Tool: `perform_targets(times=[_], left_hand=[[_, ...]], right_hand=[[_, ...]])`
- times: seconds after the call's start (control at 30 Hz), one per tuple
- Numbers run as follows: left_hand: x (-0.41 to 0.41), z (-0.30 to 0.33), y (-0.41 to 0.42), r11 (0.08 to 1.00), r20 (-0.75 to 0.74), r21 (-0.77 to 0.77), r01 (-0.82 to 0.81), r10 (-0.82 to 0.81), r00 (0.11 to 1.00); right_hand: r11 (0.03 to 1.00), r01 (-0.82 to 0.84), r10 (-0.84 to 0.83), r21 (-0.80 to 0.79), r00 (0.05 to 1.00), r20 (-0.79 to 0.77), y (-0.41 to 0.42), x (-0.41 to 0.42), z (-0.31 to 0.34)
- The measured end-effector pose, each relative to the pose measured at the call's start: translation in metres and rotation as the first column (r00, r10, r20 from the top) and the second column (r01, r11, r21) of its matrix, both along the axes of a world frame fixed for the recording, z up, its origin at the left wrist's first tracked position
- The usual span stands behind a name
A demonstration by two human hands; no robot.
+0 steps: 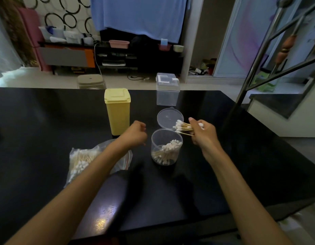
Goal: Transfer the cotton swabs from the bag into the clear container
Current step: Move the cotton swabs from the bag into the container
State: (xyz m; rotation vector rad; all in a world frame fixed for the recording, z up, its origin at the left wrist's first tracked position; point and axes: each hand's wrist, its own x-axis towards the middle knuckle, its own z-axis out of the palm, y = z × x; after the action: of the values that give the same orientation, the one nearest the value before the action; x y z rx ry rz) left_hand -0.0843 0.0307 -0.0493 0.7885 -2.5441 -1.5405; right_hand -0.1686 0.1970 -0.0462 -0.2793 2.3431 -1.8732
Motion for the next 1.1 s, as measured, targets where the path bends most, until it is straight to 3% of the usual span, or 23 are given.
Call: perform_targets(times=[0.07,0.13,0.23,0.43,0.53,0.7,0.93,1.1], left_hand=[[0.001,-0.009,0.002,0.986,0.172,-0.069,0.154,-0.14,0.975],[-0.001,-0.017,0.01,0.973,0.204,-0.052,0.225,-0.21,0.956],[-0.006,-0.034,0.016,0.973,0.026,0.038,0.228,-0.229,0.973],[0.009,-0.053,0.033,0.987,-0.246,0.016,0.159,-0.151,0.958],[0.017,-0.056,0.04,0.989,-0.272,-0.026,0.142,-0.144,0.952],[0.021,-0.059,0.046,0.993,-0.179,-0.05,0.106,-0.114,0.977],[0.022,-0.056,0.042,0.985,-0.153,-0.105,0.14,-0.155,0.976],[0.021,-0.06,0.043,0.987,-0.176,-0.127,0.098,-0.12,0.977]], right_hand=[[0.999,-0.025,0.025,0.035,1.0,0.006,0.002,-0.001,-0.001],[0.997,-0.046,0.048,0.069,0.998,-0.03,0.0,-0.001,-0.003],[0.988,-0.078,0.092,0.134,0.99,-0.105,-0.005,-0.002,-0.005],[0.902,-0.157,0.277,0.403,0.925,-0.259,-0.015,-0.002,-0.002],[0.822,-0.143,0.362,0.552,0.879,-0.312,-0.025,0.0,-0.005],[0.676,-0.15,0.531,0.722,0.778,-0.336,-0.038,0.009,-0.009],[0.407,-0.196,0.681,0.892,0.716,-0.154,-0.04,0.015,-0.011],[0.311,-0.324,0.697,0.893,0.717,0.017,-0.038,0.018,0.0]])
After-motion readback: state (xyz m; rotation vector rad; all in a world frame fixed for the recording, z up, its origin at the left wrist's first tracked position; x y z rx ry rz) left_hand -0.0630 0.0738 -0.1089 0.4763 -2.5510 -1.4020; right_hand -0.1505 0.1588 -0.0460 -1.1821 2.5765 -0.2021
